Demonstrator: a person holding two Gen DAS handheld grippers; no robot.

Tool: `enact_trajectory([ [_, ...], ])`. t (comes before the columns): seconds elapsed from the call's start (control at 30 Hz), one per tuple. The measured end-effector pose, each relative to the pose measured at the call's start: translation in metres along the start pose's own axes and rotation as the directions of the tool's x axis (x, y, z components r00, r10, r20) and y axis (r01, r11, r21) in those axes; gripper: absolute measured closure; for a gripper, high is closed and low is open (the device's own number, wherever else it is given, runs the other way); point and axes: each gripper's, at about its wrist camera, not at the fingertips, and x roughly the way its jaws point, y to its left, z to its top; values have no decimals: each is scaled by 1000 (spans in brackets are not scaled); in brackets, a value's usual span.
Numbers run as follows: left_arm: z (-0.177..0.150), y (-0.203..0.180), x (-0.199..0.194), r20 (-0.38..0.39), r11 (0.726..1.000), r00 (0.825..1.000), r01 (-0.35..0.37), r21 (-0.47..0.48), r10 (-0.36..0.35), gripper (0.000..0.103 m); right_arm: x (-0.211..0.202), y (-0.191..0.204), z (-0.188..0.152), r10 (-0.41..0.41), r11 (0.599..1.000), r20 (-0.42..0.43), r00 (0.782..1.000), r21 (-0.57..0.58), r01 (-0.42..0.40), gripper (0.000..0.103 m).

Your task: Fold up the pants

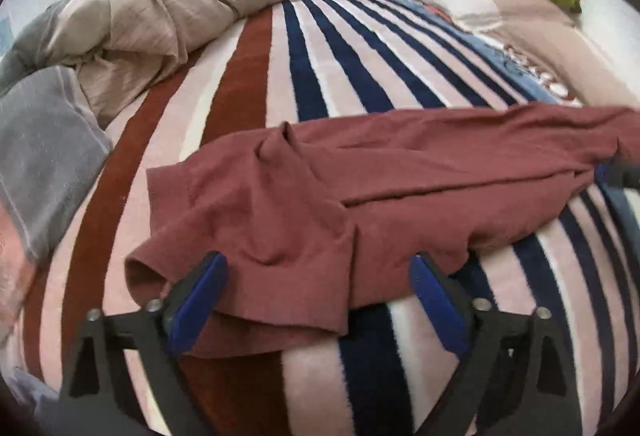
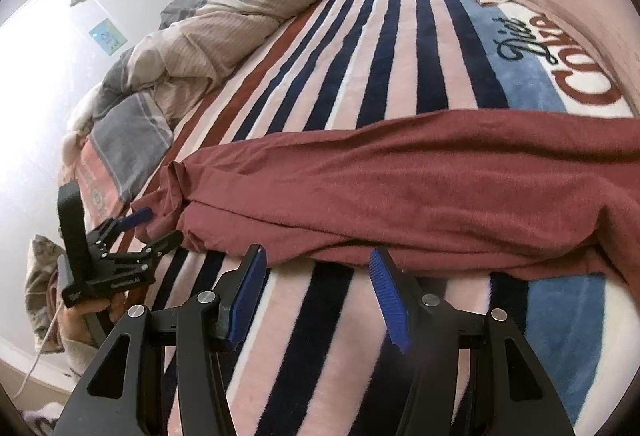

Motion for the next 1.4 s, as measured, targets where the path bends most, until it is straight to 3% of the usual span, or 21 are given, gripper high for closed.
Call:
enact_trajectory([
  [0.03,1,6,0,2,1000,1000,-7,-25,7,38,0,0,-1,0,1000,-3,1000,0,0,53],
  [0.07,1,11,1,3,999,1000,-10,-42,10,58,0,1,-1,-2,1000,-4,1000,-2,2,53],
  [0.1,1,17,4,1,998,1000,-7,-65,7,70,-1,2,-1,-3,1000,-3,1000,-3,3,53],
  [0.13,0,22,6,-3,996,1000,-4,-89,4,74,-1,3,-1,-2,1000,-1,1000,-5,2,53],
  [0.2,-2,25,7,-6,994,1000,-21,-111,21,93,-3,4,1,-1,1000,5,1000,-6,1,53],
  [0.43,7,39,-14,115,978,985,-111,-176,132,103,-5,9,2,4,1000,7,1000,-19,-4,53],
  [0.6,42,63,-6,95,950,967,-209,-230,236,103,-7,13,5,12,999,13,1000,-38,-11,53],
  [0.67,49,63,-7,74,961,977,-178,-214,198,103,-7,15,6,8,999,12,1000,-50,-7,53],
  [0.73,44,52,-22,121,981,983,-118,-156,137,97,-6,18,9,-7,998,9,1000,-68,8,53],
  [0.8,41,42,-29,117,993,990,-66,-100,78,45,-4,20,14,-16,997,5,1000,-73,16,53],
  [0.83,40,38,-31,134,995,989,-44,-87,56,41,-3,20,16,-12,998,5,1000,-68,13,53],
  [0.97,39,26,-28,121,997,993,8,-71,1,41,-3,23,18,31,998,17,999,-50,-30,53],
  [1.1,30,19,-34,111,994,994,-12,-111,25,41,-11,27,3,48,996,9,999,-73,-47,53],
  [1.27,-1,4,-43,87,991,996,-5,-136,17,41,-21,18,-7,52,997,-4,999,-65,-52,53],
  [1.4,-25,-8,-26,23,991,999,37,-131,-35,41,-28,10,-10,55,997,4,998,-53,-54,53],
])
